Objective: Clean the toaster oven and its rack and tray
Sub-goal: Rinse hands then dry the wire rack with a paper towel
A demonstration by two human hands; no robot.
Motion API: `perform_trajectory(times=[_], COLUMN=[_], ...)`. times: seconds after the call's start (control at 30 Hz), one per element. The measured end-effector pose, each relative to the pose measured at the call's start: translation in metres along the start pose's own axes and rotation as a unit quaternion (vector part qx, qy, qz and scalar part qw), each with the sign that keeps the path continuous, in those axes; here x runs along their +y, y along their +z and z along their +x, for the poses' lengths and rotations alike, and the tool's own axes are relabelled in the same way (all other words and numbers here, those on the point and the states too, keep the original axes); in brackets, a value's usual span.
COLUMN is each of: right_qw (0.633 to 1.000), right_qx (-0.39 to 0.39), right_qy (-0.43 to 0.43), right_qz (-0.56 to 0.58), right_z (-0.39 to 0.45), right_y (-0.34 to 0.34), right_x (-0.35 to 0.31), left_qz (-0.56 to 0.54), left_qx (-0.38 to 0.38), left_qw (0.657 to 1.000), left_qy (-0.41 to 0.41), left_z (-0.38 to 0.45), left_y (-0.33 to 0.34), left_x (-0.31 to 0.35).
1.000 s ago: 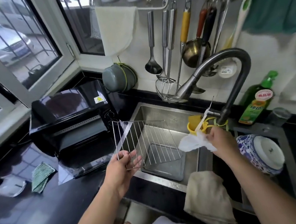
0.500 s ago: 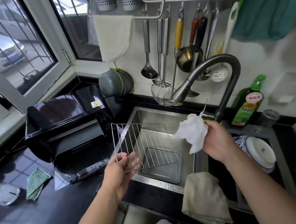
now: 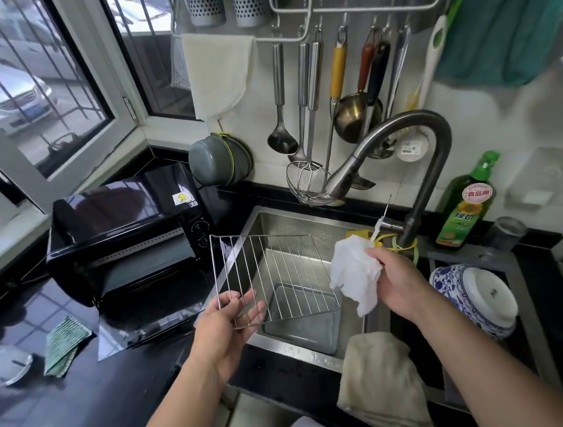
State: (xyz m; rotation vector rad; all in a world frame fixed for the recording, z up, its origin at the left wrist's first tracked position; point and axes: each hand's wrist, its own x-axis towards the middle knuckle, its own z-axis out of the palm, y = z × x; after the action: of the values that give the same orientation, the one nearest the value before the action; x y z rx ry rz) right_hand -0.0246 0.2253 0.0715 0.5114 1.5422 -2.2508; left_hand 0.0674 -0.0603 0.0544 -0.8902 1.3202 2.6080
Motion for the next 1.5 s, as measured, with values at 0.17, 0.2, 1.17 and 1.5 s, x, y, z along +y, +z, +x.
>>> perform_trajectory(times=[0.17, 0.2, 1.17, 1.5], right_qw=[0.752, 0.745, 0.627, 0.656], right_qx=[0.189, 0.200, 0.184, 0.123], right_qy=[-0.099, -0.132, -0.308, -0.345], right_qz=[-0.624, -0.623, -0.692, -0.660], right_z=[-0.002, -0.002, 0.022, 0.017], right_y=[-0.014, -0.018, 0.002, 0.036], right_x=[-0.015, -0.015, -0.106, -0.067], left_qz=[0.000, 0.000, 0.019, 0.028], left_qx=[-0.007, -0.008, -0.074, -0.083], left_qw=[1.000, 1.000, 0.996, 0.996], left_qy=[0.004, 0.004, -0.042, -0.028], left_z=[-0.003, -0.004, -0.014, -0.014], left_y=[0.000, -0.001, -0.022, -0.010], left_x=[0.001, 0.000, 0.002, -0.006])
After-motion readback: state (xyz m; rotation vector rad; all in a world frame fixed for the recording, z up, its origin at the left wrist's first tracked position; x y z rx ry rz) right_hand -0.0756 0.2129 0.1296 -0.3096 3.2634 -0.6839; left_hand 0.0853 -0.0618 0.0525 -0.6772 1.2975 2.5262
